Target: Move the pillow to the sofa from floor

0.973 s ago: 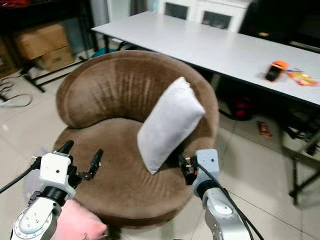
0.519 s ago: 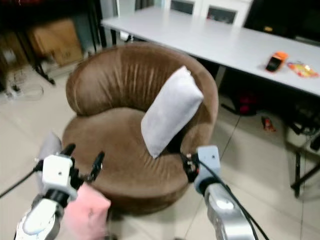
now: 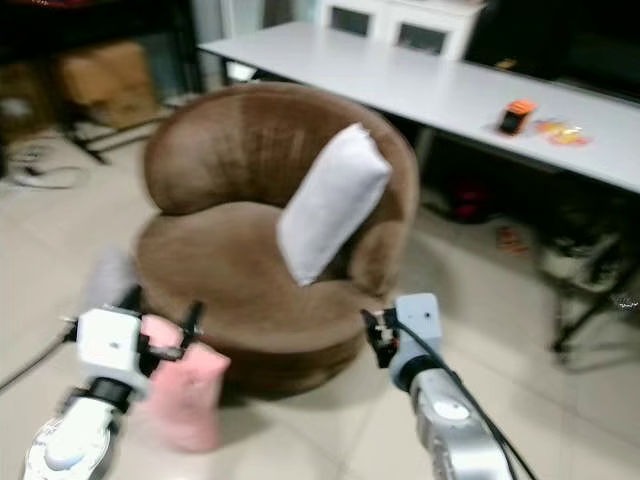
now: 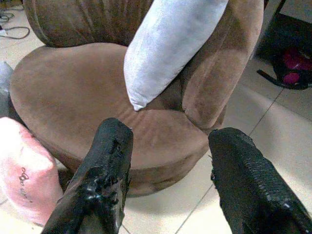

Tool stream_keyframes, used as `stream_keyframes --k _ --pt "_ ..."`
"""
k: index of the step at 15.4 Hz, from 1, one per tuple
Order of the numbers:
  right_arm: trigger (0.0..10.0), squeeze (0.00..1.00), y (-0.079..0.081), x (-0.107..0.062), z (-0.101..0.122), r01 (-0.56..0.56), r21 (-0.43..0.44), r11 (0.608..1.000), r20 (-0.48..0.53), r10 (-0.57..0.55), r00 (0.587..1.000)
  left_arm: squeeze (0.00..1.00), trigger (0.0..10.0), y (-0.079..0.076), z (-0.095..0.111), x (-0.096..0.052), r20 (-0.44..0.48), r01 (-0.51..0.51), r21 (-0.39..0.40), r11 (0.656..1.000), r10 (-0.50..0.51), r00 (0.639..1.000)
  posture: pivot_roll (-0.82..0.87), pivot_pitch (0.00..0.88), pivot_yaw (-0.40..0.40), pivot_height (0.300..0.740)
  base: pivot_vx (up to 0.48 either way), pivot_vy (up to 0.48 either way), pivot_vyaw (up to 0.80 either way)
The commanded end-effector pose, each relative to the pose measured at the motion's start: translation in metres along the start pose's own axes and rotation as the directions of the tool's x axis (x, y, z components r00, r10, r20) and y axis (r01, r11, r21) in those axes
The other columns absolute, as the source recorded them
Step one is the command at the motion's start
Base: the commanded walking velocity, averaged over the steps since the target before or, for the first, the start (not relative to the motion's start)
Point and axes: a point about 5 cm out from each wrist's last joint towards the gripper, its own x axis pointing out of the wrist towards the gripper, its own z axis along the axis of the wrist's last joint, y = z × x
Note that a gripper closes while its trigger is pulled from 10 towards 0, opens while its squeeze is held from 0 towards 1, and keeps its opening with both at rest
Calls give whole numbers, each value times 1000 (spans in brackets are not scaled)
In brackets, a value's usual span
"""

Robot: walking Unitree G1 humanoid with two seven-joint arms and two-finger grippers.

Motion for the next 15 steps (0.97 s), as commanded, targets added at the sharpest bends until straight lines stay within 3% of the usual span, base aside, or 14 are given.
stream_keyframes --k 1,6,11,15 --pt "10000 0 1 1 2 -4 -7 1000 7 4 1000 0 10000 4 1 0 -2 -15 9 1000 15 1000 -20 0 -41 740 0 364 0" --pt "10000 0 2 1 1 -7 -2 1000 8 7 1000 0 10000 4 1 1 -6 -11 9 1000 11 1000 -18 0 -41 740 0 359 0" --pt "10000 0 4 4 1 -24 -6 1000 3 24 1000 0 10000 4 -1 1 -12 -16 1 1000 16 1000 -15 0 -49 740 0 0 0" --pt "10000 0 4 4 0 -32 -10 999 -1 32 1000 0 10000 4 -2 1 -14 -10 0 1000 10 1000 -10 0 -53 740 0 410 0"
